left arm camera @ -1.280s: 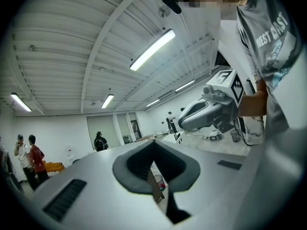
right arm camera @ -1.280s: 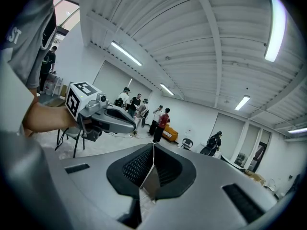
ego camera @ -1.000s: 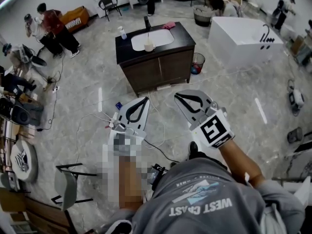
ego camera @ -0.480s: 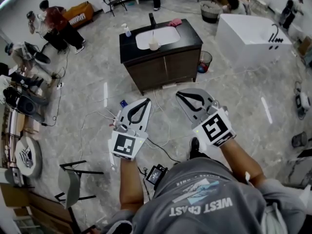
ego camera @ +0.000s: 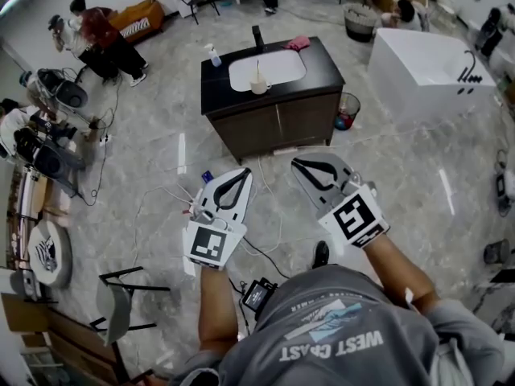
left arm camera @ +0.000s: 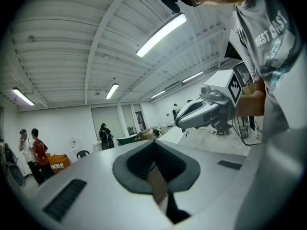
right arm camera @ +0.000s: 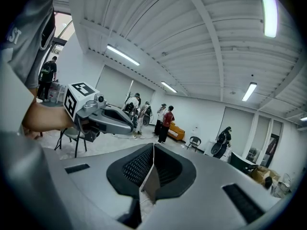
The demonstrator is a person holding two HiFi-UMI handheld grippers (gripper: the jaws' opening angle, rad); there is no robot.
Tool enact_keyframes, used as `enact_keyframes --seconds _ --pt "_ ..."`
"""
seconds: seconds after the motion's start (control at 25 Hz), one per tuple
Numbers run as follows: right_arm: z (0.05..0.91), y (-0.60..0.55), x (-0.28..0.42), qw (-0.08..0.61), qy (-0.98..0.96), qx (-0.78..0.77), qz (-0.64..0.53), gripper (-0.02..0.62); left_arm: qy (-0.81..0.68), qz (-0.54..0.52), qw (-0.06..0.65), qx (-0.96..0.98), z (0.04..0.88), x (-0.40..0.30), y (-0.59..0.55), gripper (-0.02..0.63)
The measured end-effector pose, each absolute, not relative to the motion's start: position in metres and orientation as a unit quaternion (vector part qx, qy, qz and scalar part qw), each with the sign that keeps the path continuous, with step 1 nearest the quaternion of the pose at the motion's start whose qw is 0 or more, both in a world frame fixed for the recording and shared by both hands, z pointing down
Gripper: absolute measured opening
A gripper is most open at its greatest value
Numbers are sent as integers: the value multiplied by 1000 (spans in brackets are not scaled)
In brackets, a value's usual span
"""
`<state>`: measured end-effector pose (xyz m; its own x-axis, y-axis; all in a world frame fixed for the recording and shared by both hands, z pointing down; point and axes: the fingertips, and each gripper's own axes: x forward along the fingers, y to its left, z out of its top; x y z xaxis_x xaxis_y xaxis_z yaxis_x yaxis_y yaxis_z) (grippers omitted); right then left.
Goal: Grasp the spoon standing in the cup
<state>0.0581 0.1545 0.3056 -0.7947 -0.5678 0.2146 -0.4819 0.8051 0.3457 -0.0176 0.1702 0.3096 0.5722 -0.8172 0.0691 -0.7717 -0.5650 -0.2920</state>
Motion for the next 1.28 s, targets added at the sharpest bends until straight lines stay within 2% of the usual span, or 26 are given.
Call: enact_keyframes --seconds 0.76,1.28 --pt "312 30 112 111 -955 252 -110 32 476 -129 112 -862 303 37 58 2" --pt "332 -54 100 132 -942 297 -90 32 433 -125 109 -886 323 19 -36 2"
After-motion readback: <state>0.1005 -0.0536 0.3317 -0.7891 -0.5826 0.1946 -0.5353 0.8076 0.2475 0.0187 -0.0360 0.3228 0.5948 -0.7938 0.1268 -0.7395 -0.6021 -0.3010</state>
